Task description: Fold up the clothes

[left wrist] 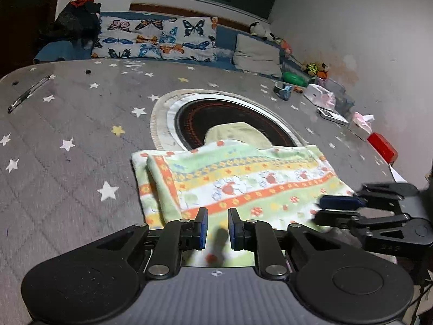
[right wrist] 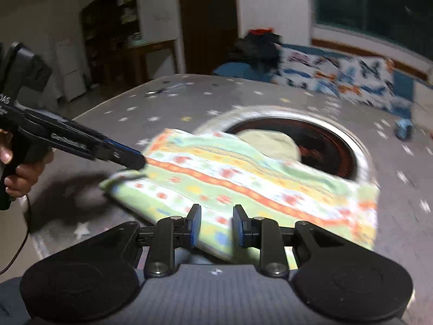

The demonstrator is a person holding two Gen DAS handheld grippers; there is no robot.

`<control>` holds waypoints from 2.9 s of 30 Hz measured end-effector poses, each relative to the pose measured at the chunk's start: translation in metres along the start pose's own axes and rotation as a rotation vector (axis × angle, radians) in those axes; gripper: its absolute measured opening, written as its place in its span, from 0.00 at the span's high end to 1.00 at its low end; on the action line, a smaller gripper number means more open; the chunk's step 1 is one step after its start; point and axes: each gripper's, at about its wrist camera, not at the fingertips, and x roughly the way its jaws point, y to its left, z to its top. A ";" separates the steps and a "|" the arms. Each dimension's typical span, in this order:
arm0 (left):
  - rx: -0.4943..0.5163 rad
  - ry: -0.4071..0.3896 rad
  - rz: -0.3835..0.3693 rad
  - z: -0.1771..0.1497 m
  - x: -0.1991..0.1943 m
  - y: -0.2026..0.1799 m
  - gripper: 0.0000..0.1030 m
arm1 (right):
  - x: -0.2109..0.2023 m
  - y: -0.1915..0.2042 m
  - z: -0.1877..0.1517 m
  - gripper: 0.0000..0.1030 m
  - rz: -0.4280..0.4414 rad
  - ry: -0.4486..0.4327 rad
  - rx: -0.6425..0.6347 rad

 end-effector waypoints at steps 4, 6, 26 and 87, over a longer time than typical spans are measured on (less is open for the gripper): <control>-0.016 0.017 0.020 0.001 0.009 0.009 0.83 | -0.006 -0.023 -0.015 0.76 -0.054 0.017 0.069; -0.028 0.015 0.019 0.002 0.007 0.012 0.83 | -0.013 -0.031 -0.017 0.75 -0.065 0.005 0.094; -0.032 -0.018 0.103 0.033 0.023 0.024 0.72 | 0.013 -0.095 0.014 0.76 -0.225 -0.008 0.168; 0.092 -0.040 -0.046 0.082 0.082 -0.033 0.90 | 0.085 -0.066 0.060 0.86 -0.166 -0.010 0.104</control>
